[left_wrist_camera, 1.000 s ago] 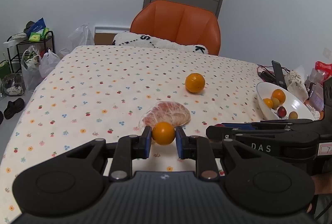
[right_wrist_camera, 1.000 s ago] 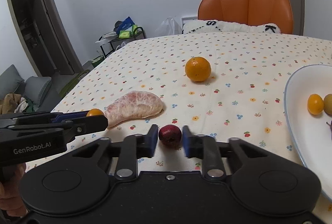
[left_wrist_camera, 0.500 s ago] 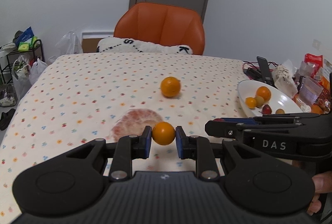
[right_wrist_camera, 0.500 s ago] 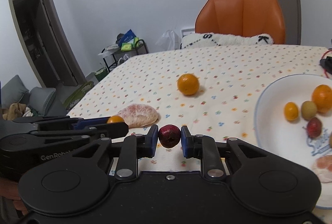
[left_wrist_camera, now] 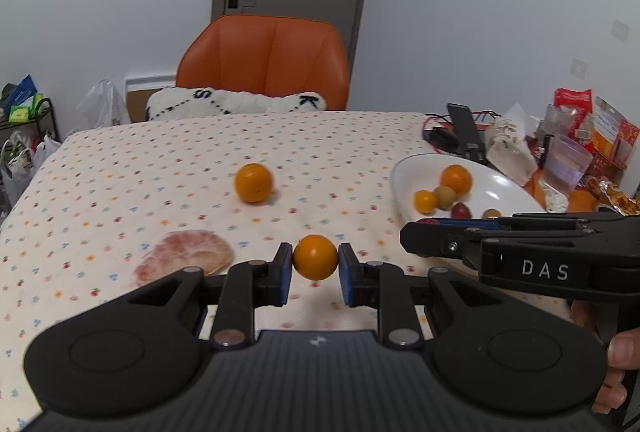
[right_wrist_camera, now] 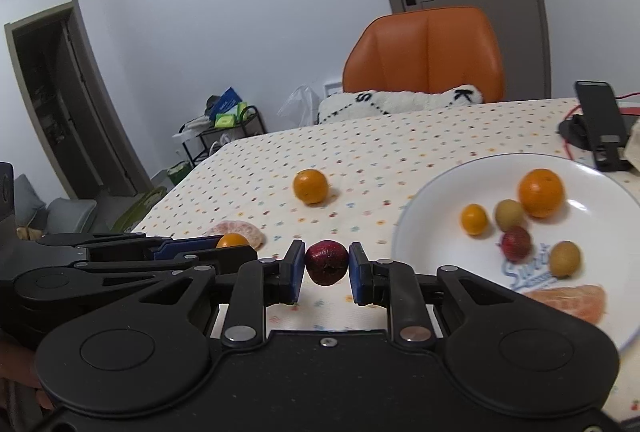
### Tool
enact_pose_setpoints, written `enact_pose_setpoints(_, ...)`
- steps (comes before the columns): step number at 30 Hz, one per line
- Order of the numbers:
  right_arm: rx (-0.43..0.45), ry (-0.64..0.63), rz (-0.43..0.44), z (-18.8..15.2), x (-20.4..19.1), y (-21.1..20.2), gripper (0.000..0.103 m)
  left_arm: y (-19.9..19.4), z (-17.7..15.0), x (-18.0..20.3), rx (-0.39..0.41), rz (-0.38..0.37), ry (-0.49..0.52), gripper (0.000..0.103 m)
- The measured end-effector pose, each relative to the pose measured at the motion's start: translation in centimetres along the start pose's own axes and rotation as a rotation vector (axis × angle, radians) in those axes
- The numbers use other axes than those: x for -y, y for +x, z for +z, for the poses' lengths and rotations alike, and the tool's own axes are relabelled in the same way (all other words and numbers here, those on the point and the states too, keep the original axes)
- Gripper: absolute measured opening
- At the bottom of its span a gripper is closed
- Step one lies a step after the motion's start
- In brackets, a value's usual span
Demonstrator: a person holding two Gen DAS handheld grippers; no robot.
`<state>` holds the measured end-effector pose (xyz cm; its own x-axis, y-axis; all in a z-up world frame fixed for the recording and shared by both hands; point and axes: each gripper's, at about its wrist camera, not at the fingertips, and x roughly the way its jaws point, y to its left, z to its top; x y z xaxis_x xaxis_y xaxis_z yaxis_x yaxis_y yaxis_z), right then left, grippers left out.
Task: Organize fruits
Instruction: 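Carry the small orange and red plum over the white plate with both tools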
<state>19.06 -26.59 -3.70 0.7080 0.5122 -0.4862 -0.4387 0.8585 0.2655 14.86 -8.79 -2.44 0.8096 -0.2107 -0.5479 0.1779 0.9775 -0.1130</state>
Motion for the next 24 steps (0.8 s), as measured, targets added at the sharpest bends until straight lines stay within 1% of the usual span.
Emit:
enact_pose_setpoints(11, 0.037, 0.045, -0.047, -0.6, 3.4, -3.0, 0.022, 0.9, 0.2, 4.2, -0.002, -0.04, 0.057, 0.023)
enact_pose_setpoints(24, 0.07, 0.093, -0.093, -1.3, 6.8, -5.3, 0.022, 2.6, 0.8, 8.0, -0.011, -0.079, 0.107, 0.023)
